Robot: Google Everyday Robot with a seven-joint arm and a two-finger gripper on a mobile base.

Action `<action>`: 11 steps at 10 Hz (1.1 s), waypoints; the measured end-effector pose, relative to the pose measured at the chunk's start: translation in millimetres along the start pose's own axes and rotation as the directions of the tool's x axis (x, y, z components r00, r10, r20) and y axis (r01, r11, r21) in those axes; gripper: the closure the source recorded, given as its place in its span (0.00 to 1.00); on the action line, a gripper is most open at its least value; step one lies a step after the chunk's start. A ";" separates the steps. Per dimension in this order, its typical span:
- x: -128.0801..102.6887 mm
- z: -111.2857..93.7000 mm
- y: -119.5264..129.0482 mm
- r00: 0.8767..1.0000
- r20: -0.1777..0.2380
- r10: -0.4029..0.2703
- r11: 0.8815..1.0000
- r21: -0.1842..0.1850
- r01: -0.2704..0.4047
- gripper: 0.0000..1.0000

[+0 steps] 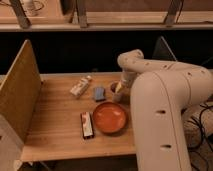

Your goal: Pick up the ceramic cup

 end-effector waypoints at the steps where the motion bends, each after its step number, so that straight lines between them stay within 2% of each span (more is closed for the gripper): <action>1: -0.8 4.4 1.0 1.000 -0.010 -0.001 1.000 -0.010 0.001 0.41; 4: -5.6 7.3 3.3 1.000 -0.013 -0.008 0.999 -0.037 0.007 0.71; 7: -12.6 1.0 8.7 1.000 0.015 -0.011 0.997 -0.081 0.013 0.97; 9: -16.7 -11.1 10.6 0.999 0.047 0.000 0.992 -0.129 0.006 1.00; 11: -26.5 -43.9 14.2 0.992 0.126 0.022 0.976 -0.216 0.006 1.00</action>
